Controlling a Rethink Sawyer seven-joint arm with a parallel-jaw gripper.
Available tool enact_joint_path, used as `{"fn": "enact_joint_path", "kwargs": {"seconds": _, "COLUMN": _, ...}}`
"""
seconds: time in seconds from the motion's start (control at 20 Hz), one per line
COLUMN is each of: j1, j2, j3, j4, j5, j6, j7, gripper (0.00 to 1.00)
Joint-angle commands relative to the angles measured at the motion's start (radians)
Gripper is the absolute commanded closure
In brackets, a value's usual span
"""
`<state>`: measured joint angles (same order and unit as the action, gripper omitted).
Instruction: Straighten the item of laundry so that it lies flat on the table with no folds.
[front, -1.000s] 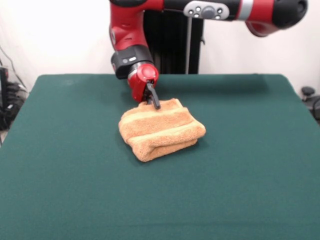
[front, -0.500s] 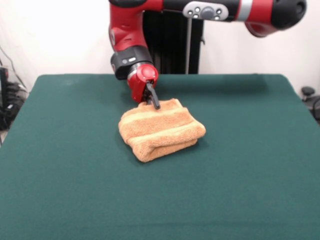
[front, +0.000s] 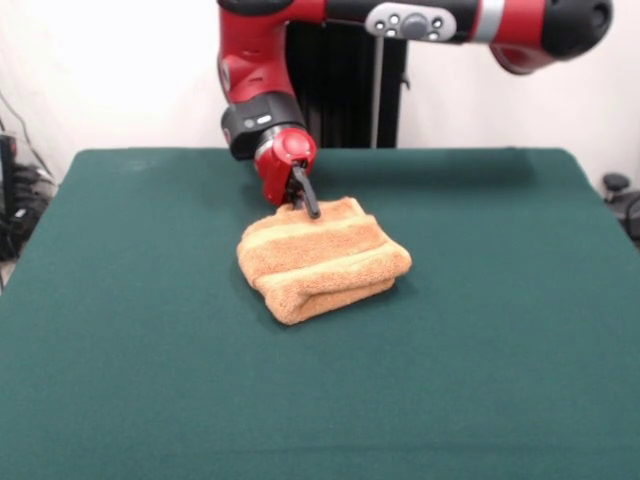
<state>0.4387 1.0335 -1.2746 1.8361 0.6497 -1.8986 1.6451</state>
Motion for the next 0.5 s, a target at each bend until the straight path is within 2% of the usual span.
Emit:
{"fn": "enact_joint_path", "kwargs": {"seconds": 0.05, "j1": 0.016, "j2": 0.065, "j3": 0.114, "j4": -0.262, "j5": 0.085, "j6": -0.005, "j7": -0.091, "gripper": 0.00}}
{"fn": "enact_joint_path", "kwargs": {"seconds": 0.1, "j1": 0.018, "j2": 0.064, "j3": 0.116, "j4": -0.261, "j5": 0.086, "j6": -0.003, "j7": -0.091, "gripper": 0.00}}
{"fn": "enact_joint_path", "kwargs": {"seconds": 0.15, "j1": 0.023, "j2": 0.063, "j3": 0.119, "j4": -0.257, "j5": 0.088, "j6": -0.001, "j7": -0.090, "gripper": 1.00}}
{"fn": "enact_joint_path", "kwargs": {"seconds": 0.5, "j1": 0.036, "j2": 0.061, "j3": 0.118, "j4": -0.248, "j5": 0.080, "j6": -0.001, "j7": -0.080, "gripper": 1.00}}
